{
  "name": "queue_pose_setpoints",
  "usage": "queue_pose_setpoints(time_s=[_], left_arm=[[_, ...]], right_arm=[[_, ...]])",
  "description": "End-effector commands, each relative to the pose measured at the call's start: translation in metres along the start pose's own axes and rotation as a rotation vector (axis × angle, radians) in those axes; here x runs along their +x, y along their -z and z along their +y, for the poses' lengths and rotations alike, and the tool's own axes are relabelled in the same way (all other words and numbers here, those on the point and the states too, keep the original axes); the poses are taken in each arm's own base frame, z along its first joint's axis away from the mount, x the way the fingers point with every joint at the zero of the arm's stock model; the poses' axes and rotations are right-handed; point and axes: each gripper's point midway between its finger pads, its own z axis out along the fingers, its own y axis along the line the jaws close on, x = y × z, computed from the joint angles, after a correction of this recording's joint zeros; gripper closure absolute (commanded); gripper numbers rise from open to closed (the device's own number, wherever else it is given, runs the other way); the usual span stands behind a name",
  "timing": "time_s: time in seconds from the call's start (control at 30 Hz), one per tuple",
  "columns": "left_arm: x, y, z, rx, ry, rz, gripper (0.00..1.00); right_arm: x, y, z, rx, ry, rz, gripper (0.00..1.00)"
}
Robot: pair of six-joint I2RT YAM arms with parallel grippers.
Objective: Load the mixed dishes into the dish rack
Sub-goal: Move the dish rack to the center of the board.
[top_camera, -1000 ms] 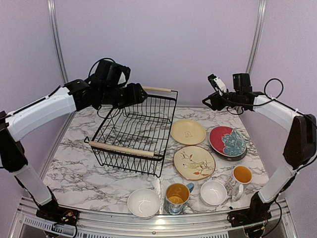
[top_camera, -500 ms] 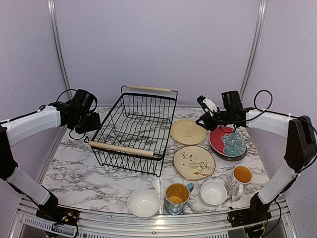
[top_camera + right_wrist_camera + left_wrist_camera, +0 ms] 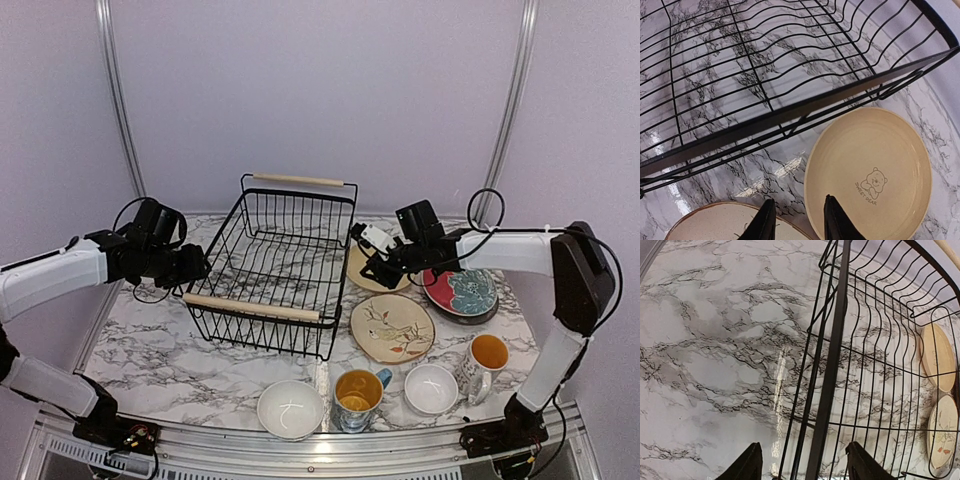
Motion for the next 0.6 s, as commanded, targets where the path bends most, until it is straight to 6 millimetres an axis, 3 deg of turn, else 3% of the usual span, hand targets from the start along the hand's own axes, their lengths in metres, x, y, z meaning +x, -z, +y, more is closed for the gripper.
queue_pose_setpoints(time_s=[0.0, 0.27, 0.57], left_arm=[[0.012, 0.027, -0.035, 0.205, -0.013, -0.002, 0.40], [0.048, 0.031, -0.066, 0.282, -0.078, 0.067, 0.41], [0.052, 0.041, -0.097, 0.366, -0.093, 0.062, 0.42]], right_arm=[[-0.020, -0.001, -0.009, 0.046, 0.032, -0.035, 0.68], [-0.028, -0.012, 0.008, 0.057, 0.099, -0.018, 0.68], [-0.027, -0.022, 0.004, 0.094, 0.110, 0.000, 0.68]])
